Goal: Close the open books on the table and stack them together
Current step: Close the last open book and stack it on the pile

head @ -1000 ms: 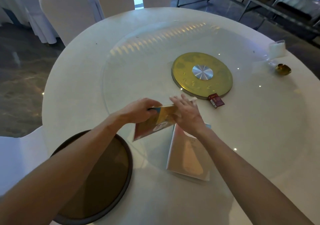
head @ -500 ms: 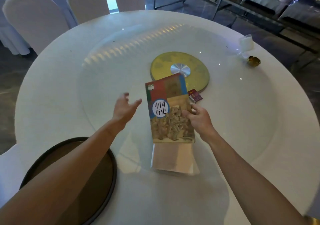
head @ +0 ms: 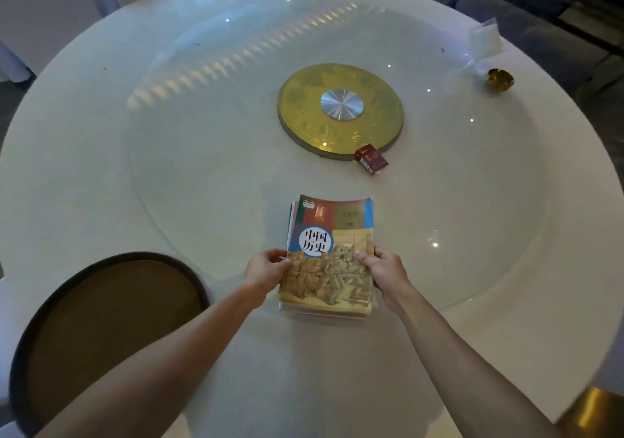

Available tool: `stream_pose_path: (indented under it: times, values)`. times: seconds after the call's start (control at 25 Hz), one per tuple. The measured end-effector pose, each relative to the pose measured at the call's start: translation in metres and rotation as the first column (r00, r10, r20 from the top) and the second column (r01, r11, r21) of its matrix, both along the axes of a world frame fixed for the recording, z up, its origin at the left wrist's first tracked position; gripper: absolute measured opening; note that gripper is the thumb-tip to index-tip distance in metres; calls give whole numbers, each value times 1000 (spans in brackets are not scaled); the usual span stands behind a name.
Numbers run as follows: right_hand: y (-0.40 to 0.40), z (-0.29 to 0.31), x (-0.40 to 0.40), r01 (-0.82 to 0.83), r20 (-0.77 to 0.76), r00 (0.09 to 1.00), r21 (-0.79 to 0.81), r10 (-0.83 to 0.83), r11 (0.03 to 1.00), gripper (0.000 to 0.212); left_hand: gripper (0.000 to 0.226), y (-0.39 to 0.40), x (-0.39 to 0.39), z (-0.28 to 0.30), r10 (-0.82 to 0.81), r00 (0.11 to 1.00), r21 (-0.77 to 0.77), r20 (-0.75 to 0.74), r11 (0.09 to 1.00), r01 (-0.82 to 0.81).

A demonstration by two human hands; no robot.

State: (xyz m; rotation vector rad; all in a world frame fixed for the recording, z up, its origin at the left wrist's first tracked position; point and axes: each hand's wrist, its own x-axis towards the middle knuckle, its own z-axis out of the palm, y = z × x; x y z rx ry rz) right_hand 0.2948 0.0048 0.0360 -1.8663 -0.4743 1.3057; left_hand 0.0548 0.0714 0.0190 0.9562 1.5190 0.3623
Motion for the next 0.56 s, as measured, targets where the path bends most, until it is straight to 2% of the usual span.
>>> stream_pose_path:
  times: [0.12, 0.28, 0.4, 0.56]
  values:
    - [-4, -19, 1, -4, 72, 997, -81, 10, 997, 15, 24, -8, 3, -12, 8, 999, 7, -44, 1000, -7]
    - [-8, -23, -3, -109, 201, 970, -147, 138, 983, 15, 20, -14, 10, -8, 5, 987, 58, -158, 998, 5]
    - [-5, -24, -7, -176, 285, 935, -138, 210, 975, 14, 22, -15, 10, -10, -23, 971, 97, -239, 994, 47]
    - [-1, -27, -9, -220, 367, 885, -209, 285, 953, 16, 26, -11, 8, -10, -78, 938, 147, -338, 980, 134]
